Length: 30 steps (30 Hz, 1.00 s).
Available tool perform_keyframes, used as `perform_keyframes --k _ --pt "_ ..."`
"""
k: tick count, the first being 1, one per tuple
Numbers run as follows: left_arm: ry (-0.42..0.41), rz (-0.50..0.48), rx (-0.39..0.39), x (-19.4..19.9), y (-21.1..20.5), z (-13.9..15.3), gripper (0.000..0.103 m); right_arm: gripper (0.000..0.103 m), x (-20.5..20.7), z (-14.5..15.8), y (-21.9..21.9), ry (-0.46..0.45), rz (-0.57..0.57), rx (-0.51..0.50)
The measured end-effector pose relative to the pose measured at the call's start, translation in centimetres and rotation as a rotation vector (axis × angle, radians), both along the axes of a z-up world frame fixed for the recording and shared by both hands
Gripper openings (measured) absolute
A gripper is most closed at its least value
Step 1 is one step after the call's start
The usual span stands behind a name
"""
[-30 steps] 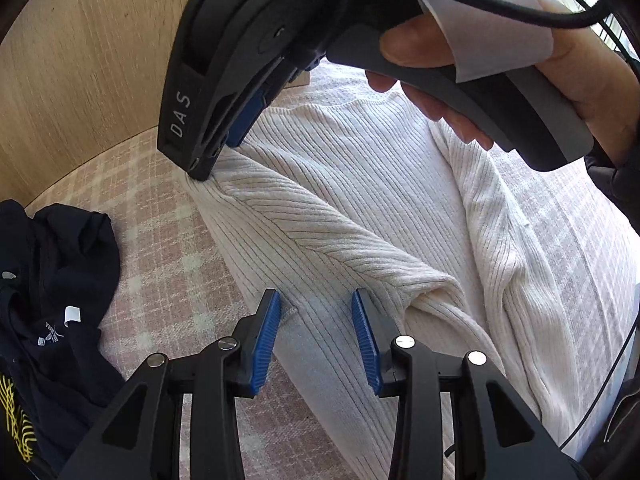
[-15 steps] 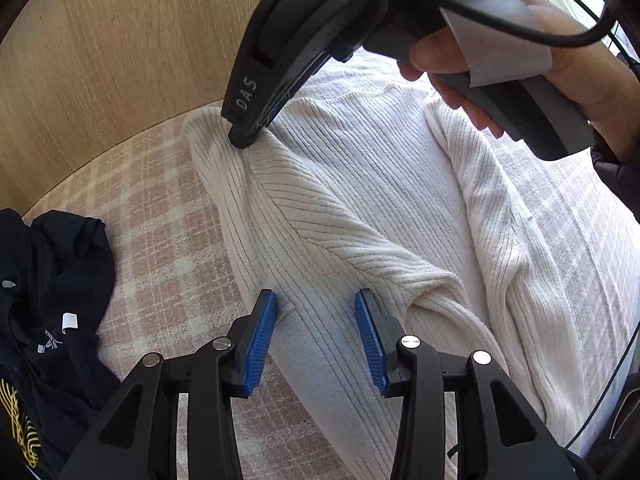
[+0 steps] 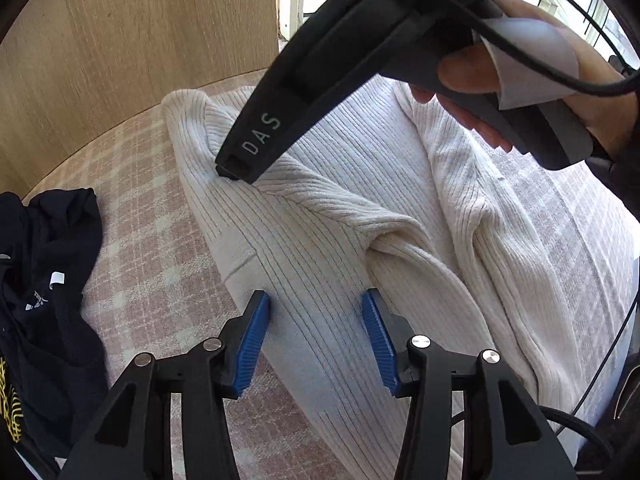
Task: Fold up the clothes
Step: 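Move both grippers to the cardigan hem at the bed edge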
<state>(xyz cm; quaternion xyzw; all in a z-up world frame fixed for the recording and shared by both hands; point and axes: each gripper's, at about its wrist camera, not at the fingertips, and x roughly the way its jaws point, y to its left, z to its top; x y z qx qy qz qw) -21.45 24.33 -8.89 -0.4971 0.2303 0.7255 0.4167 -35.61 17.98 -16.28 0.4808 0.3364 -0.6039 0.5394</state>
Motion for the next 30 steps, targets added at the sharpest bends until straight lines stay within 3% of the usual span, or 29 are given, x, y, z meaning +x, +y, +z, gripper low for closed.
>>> perform_keyframes --k 2,4,7,9,11,15,16,22,23,24,26,28,30 --pt "0.022 0.01 0.001 0.4 -1.0 1.1 0.047 0.035 -0.8 0.9 0.9 -0.05 -0.058 -0.002" --pt "0.057 0.021 -0.003 1.3 -2.6 3.1 0.047 0.035 -1.2 3.7 4.0 -0.057 -0.087 -0.064" --pt "0.071 -0.036 0.024 4.4 -6.1 5.6 0.047 0.035 0.3 6.4 10.6 -0.067 -0.125 -0.096" --pt "0.046 -0.101 0.026 6.2 -6.8 5.6 0.047 0.035 1.4 8.1 15.1 -0.075 -0.152 -0.113" --pt "-0.015 -0.174 0.038 7.5 -6.8 5.1 0.047 0.035 3.2 8.5 19.3 -0.064 -0.193 -0.082" --pt "0.002 -0.263 0.064 8.9 -7.4 5.1 0.047 0.035 7.1 8.2 25.8 -0.077 -0.307 -0.044" --pt "-0.025 -0.287 0.08 8.9 -7.1 4.8 0.047 0.035 8.1 7.7 27.0 -0.072 -0.341 -0.029" --pt "-0.053 -0.565 0.035 12.7 -4.1 0.1 0.048 0.035 13.4 2.0 27.8 -0.109 -0.479 0.029" --pt "-0.033 -0.61 0.054 13.6 -3.9 -0.3 0.053 0.035 14.0 1.2 27.4 -0.106 -0.489 0.034" --pt "-0.016 -0.644 0.062 14.2 -3.8 -0.4 0.065 0.035 14.6 0.4 27.1 -0.095 -0.502 0.04" --pt "0.003 -0.696 0.057 15.1 -3.9 -0.2 0.069 0.038 15.4 -0.1 26.4 -0.027 -0.514 0.052" --pt "-0.023 -0.721 0.061 15.1 -4.5 1.0 0.061 0.038 15.8 0.5 26.4 0.014 -0.524 0.072" --pt "-0.007 -0.736 0.104 15.3 -5.9 3.1 0.061 0.038 16.4 2.1 27.5 0.021 -0.554 0.031"
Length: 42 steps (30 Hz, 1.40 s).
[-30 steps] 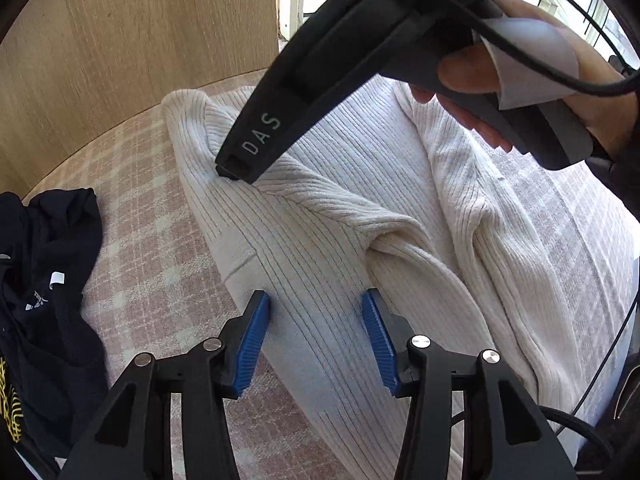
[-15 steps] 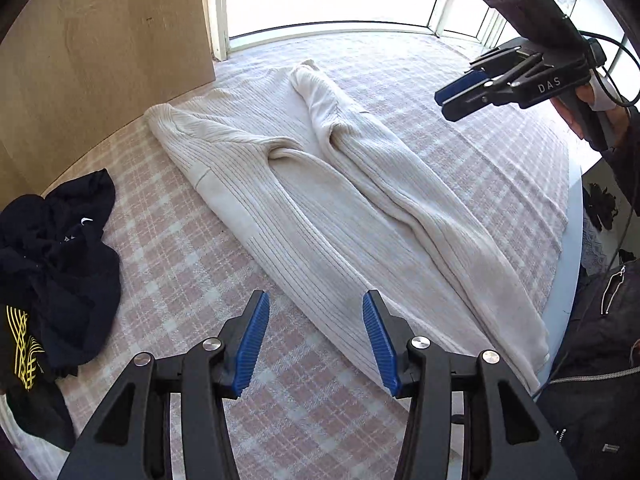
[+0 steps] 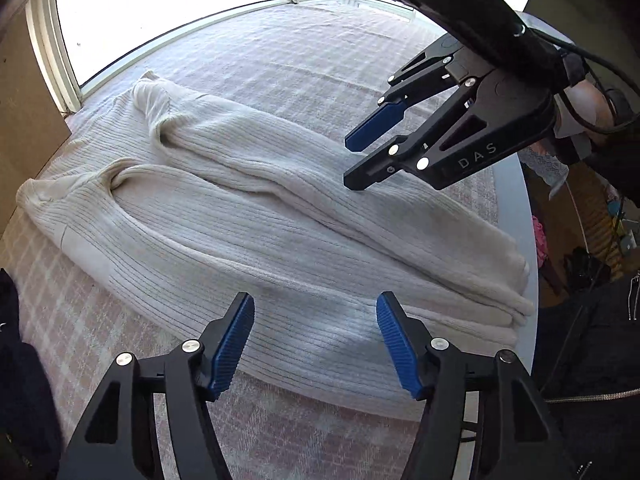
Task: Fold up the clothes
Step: 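Move both grippers to the cardigan hem at the bed edge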
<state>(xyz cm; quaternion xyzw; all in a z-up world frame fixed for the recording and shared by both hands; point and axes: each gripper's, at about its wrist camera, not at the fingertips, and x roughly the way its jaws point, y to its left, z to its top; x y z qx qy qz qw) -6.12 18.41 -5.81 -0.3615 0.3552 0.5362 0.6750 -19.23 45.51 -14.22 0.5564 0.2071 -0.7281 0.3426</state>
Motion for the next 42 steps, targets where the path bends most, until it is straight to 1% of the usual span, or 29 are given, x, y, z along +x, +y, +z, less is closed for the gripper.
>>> perform_keyframes --k 2,4,6,7,8,9,10,12,13,15,19,21,23,26,28,29,31,32,34,39,42 --pt "0.025 -0.059 0.034 1.4 -1.1 1.3 0.061 0.038 1.1 1.4 1.3 -0.004 -0.01 -0.083" --pt "0.026 -0.133 0.048 2.9 -1.8 1.6 0.061 0.038 2.1 1.2 1.7 -0.022 0.003 -0.105" --pt "-0.011 -0.202 0.005 4.3 -1.9 0.3 0.061 0.038 2.8 0.0 1.5 -0.014 0.02 -0.078" --pt "-0.018 -0.219 -0.036 4.9 -1.6 -0.9 0.061 0.038 3.2 -0.8 1.4 -0.008 0.029 -0.062" --pt "-0.031 -0.235 -0.095 5.4 -1.3 -2.6 0.061 0.04 3.5 -1.5 1.2 -0.002 0.037 -0.045" --pt "-0.011 -0.25 -0.082 6.0 -1.5 -3.4 0.068 0.041 3.9 -2.2 1.1 0.004 0.046 -0.028" --pt "0.005 -0.262 -0.054 6.6 -1.9 -3.3 0.076 0.041 4.1 -2.2 1.0 0.019 0.055 -0.009" --pt "0.041 -0.211 -0.073 6.9 -2.1 -2.9 0.072 0.041 4.8 -1.3 1.3 0.051 0.063 0.006" --pt "0.036 -0.161 -0.083 6.7 -2.5 -2.5 0.07 0.041 5.2 -0.8 1.9 0.055 0.065 0.002" --pt "0.009 -0.055 -0.092 6.2 -3.6 -1.6 0.07 0.041 6.0 0.0 4.0 0.032 0.048 -0.022" --pt "-0.158 0.174 -0.131 5.5 -7.0 -1.5 0.07 0.041 7.8 0.6 8.8 -0.035 -0.025 -0.096" --pt "-0.231 0.285 -0.14 5.6 -8.7 -2.1 0.07 0.041 8.4 0.4 10.1 -0.029 -0.049 -0.105" --pt "-0.269 0.384 -0.131 5.7 -9.6 -2.6 0.071 0.041 9.0 0.1 11.3 -0.019 -0.072 -0.11" --pt "-0.314 0.496 -0.128 5.7 -10.1 -2.9 0.071 0.041 9.7 0.1 11.7 -0.013 -0.077 -0.131" --pt "-0.336 0.547 -0.118 5.9 -10.1 -3.0 0.07 0.041 10.2 -0.2 11.6 -0.012 -0.066 -0.13" --pt "-0.34 0.558 -0.123 6.0 -9.7 -3.1 0.068 0.041 10.4 -0.4 11.6 -0.013 -0.062 -0.127" --pt "-0.326 0.565 -0.134 6.5 -9.1 -3.5 0.05 0.041 10.4 -1.2 11.0 -0.022 -0.054 -0.113" --pt "-0.32 0.569 -0.133 6.6 -8.8 -3.5 0.047 0.041 10.4 -1.5 10.9 -0.031 -0.049 -0.108" --pt "-0.322 0.57 -0.138 6.6 -8.3 -3.8 0.044 0.041 10.3 -1.9 11.2 -0.055 -0.043 -0.114" --pt "-0.295 0.593 -0.148 7.1 -8.1 -3.8 0.044 0.041 10.2 -2.2 11.7 -0.113 -0.041 -0.163" --pt "-0.289 0.617 -0.15 7.0 -8.5 -3.9 0.044 0.041 10.5 -2.5 11.7 -0.117 -0.031 -0.167"
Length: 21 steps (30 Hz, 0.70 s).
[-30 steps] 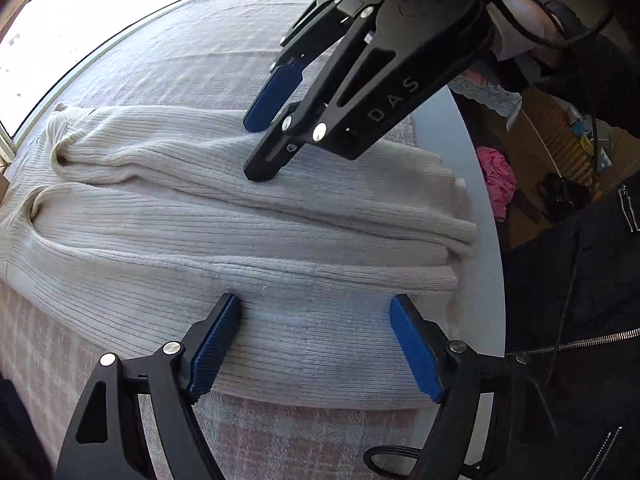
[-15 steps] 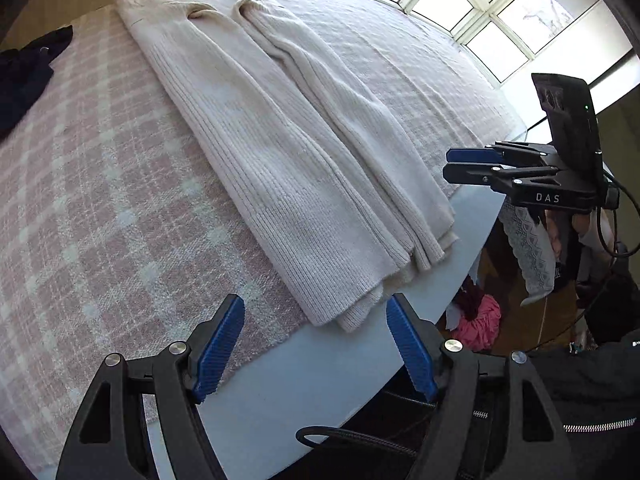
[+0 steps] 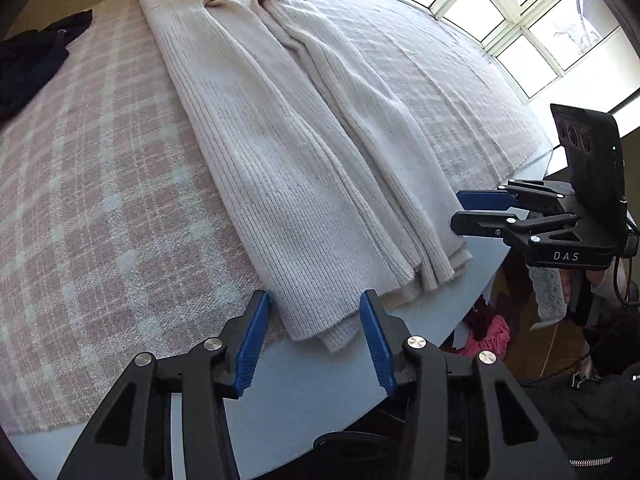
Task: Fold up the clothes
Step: 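Move both grippers to the cardigan hem at the bed edge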
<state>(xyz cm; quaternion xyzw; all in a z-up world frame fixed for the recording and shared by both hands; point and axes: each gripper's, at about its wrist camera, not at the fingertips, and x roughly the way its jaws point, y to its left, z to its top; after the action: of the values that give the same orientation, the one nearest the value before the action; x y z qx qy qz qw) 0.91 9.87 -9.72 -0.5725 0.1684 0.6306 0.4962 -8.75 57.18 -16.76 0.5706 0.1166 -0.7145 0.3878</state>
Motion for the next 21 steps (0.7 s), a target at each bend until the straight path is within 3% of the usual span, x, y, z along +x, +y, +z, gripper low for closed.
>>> perform_keyframes --k 5,6,7,11,13,16,21 --pt "0.003 0.002 0.005 0.1 -0.2 -0.1 0.044 0.041 0.3 -0.5 -0.3 0.011 0.013 0.006" --pt "-0.004 -0.01 0.013 0.2 -0.2 -0.1 0.039 0.041 0.5 -0.5 -0.4 0.012 0.022 0.005" --pt "-0.016 -0.026 0.021 0.3 -0.1 -0.2 0.028 0.04 0.7 -0.5 -0.6 0.016 0.036 0.004" --pt "0.001 -0.07 0.033 0.8 -0.2 0.1 0.022 0.023 1.0 -0.5 -0.9 0.008 0.081 -0.014" --pt "-0.024 -0.076 0.06 0.7 -0.2 0.3 0.013 0.017 0.8 -0.4 -0.8 -0.02 0.071 -0.035" --pt "-0.044 -0.09 0.098 0.6 0.0 1.0 0.011 0.011 0.4 0.2 -0.5 -0.048 0.066 -0.081" --pt "-0.091 -0.091 0.156 0.1 1.0 1.3 0.01 0.011 -0.3 0.8 0.0 -0.096 0.035 -0.167"
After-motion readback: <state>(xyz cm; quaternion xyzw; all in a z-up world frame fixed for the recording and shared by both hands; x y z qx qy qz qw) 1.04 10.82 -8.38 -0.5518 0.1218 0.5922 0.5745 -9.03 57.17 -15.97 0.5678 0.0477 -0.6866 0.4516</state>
